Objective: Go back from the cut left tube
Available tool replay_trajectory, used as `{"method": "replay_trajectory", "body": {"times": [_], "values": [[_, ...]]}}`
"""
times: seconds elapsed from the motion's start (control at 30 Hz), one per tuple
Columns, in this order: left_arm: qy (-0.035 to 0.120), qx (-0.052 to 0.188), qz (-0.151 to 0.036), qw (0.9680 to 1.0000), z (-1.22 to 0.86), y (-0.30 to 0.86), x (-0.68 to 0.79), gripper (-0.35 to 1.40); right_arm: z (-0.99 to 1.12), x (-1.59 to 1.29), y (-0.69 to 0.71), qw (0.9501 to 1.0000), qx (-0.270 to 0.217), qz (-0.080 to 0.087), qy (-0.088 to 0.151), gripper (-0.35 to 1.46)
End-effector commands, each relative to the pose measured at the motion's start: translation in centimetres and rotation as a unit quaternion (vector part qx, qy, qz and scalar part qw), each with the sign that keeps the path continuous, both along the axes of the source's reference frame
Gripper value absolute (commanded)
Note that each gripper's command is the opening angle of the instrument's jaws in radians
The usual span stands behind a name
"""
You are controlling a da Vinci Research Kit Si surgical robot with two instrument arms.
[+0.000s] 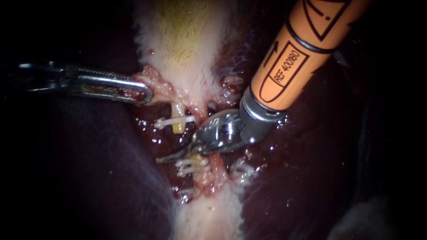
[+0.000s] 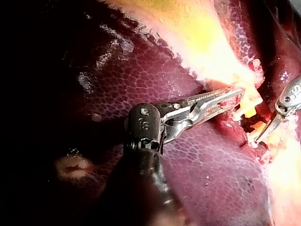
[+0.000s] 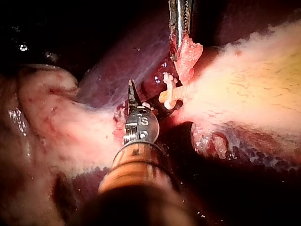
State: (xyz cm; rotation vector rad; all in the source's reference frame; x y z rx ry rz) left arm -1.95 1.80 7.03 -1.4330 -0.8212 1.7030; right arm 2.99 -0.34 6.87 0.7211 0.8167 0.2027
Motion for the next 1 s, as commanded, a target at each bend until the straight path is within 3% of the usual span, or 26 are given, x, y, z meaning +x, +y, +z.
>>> {"method": "replay_trajectory", "body": {"times": [0.03,0.2,0.37,0.47,0.73,0.83,0.87,1.0], "values": [[0.0,0.0,0.0,1.0,0.0,0.0,0.0,-0.35,0.0,0.0,0.0,1.0,0.0,0.0,0.0,-0.35],[0.0,0.0,0.0,1.0,0.0,0.0,0.0,-0.35,0.0,0.01,-0.02,0.9999,-0.001,0.009,0.009,-0.35],[0.0,0.0,0.0,1.0,0.0,0.0,0.01,-0.35,-0.02,0.04,-0.04,0.9989,0.007,0.027,0.037,0.67],[0.0,0.0,0.0,1.0,0.0,-0.01,0.01,-0.35,-0.04,0.08,-0.05,0.9989,0.007,0.028,0.038,1.03],[0.0,0.0,0.0,1.0,0.0,-0.01,0.01,-0.35,-0.08,0.13,-0.08,0.9987,0.0,0.034,0.037,1.21],[0.0,0.0,0.0,1.0,0.0,-0.01,0.01,-0.35,-0.11,0.11,-0.11,0.9966,-0.043,0.061,0.034,1.38],[0.0,0.0,0.0,1.0,0.0,-0.01,0.01,-0.35,-0.14,0.09,-0.13,0.9934,-0.071,0.085,0.028,1.43],[0.001,-0.001,0.0,1.0,0.0,-0.01,0.03,-0.35,-0.3,-0.04,-0.22,0.9884,-0.117,0.093,0.028,1.43]]}}
